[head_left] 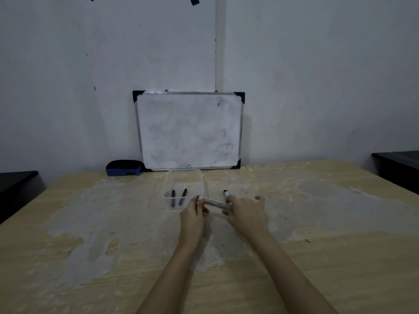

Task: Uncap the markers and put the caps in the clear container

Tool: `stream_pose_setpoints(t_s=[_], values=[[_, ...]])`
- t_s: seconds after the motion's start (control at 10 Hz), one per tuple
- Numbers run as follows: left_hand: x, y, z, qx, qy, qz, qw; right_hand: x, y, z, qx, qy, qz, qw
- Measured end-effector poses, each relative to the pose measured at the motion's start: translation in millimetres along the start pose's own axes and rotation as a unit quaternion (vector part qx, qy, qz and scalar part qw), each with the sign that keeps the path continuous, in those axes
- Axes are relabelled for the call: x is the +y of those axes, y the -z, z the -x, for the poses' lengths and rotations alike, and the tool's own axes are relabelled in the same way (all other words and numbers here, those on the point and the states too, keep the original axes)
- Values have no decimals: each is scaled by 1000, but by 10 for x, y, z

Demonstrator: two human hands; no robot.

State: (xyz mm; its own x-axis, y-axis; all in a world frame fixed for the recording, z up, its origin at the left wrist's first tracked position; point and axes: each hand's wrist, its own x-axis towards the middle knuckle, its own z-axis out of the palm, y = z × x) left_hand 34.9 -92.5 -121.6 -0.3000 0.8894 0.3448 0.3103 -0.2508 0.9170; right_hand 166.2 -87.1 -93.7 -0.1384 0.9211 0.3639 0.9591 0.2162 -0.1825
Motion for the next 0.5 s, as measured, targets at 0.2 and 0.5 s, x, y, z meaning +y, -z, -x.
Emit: stream_pose_setpoints(t_s=[0.2, 0.5], values=[[7, -3, 53, -15, 6, -36, 999, -275, 118, -241, -56, -53, 85, 993], [27, -6, 70, -33, 13, -58, 998, -435, 197, -408, -72, -95, 109, 987]])
